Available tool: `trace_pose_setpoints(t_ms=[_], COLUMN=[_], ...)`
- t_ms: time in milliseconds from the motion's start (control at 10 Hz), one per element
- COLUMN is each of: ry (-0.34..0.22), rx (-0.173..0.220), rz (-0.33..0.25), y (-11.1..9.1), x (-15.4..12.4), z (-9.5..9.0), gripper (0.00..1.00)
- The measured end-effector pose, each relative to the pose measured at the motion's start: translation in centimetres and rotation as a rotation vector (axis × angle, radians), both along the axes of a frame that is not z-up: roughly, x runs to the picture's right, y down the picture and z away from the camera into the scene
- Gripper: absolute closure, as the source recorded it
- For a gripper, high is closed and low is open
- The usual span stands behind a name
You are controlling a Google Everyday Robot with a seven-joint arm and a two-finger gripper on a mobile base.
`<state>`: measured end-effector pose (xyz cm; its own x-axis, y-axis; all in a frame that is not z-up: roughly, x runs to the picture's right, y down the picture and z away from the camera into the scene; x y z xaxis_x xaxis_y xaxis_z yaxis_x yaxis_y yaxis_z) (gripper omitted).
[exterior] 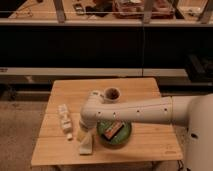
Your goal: Place the white sponge in the ceramic bowl
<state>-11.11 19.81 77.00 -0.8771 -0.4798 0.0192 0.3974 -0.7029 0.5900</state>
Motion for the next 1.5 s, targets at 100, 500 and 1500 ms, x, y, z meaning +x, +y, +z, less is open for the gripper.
trace_pose_setpoints(t_ms=[100,500,1500], ry=[0.001,0.009,0.000], rx=[-0.017,-0.088,-0.090], rz=[-0.007,-0.048,-0.114], y=[0.6,3.6,9.2], x=[-0.1,-0.4,-2.0], z=[0.1,0.0,2.4], gripper=[0.20,0.20,0.63])
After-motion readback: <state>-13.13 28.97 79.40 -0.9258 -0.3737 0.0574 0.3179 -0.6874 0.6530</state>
